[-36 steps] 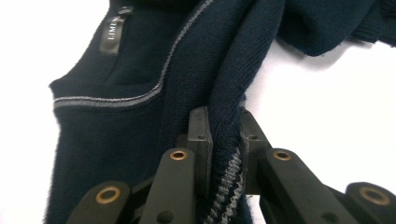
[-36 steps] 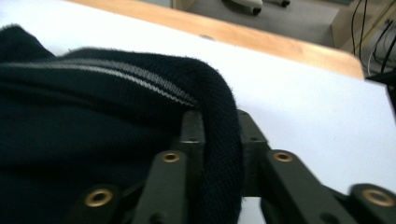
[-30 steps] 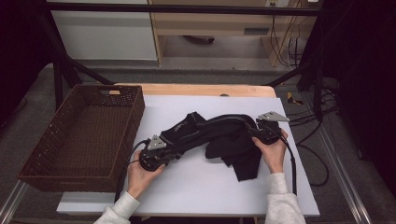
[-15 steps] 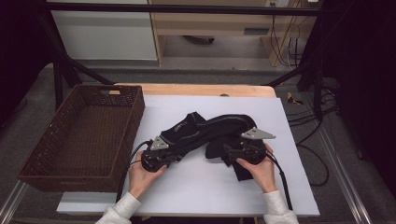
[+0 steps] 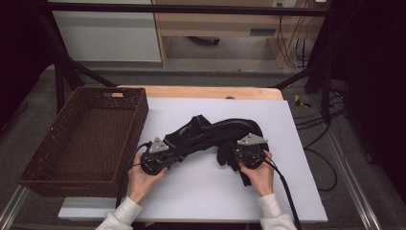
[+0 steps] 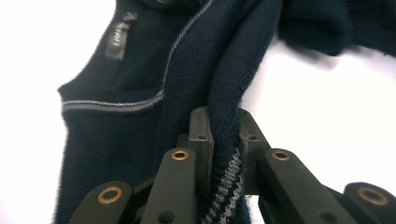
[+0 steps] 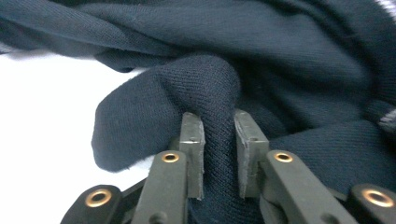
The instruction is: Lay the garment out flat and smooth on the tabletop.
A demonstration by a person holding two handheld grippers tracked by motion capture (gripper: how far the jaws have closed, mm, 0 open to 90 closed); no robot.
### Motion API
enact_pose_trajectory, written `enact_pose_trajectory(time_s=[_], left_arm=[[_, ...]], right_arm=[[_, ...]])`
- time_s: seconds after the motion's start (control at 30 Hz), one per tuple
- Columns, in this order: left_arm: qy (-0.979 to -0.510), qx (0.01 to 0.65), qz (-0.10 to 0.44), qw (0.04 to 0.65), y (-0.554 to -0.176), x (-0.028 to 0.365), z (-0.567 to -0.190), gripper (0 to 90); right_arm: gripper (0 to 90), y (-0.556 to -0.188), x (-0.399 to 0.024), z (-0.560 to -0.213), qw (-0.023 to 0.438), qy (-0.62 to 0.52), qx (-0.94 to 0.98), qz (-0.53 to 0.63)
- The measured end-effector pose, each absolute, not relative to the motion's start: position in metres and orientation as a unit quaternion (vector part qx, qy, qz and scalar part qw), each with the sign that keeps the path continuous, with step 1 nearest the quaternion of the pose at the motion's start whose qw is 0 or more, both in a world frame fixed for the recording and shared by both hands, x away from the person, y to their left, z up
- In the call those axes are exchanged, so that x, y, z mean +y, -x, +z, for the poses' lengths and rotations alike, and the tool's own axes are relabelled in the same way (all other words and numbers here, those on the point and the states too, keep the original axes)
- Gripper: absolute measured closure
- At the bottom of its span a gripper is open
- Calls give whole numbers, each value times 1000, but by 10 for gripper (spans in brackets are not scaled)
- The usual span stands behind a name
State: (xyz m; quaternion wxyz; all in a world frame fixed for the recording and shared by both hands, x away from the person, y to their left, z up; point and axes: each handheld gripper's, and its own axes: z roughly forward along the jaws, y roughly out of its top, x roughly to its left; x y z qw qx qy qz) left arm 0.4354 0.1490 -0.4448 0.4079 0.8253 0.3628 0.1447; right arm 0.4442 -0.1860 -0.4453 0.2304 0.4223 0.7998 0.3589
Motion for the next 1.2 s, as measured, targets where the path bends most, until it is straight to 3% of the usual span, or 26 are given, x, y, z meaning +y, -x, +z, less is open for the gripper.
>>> enact_pose_trajectory(time_s=[0.37,0.7,1.2], left_arm=[[-807,375,154,429,-435,159,-433,796],[-812,374,145,424,-439,157,-443,793],[-818,360,137,428,-438,155,-448,785]], right_arm=[[777,-419,-255,-405,256,-443,759,403],[746,-438,-279,-442,263,-481,757,357],[536,-401,-262,-400,245,-438,728,466]])
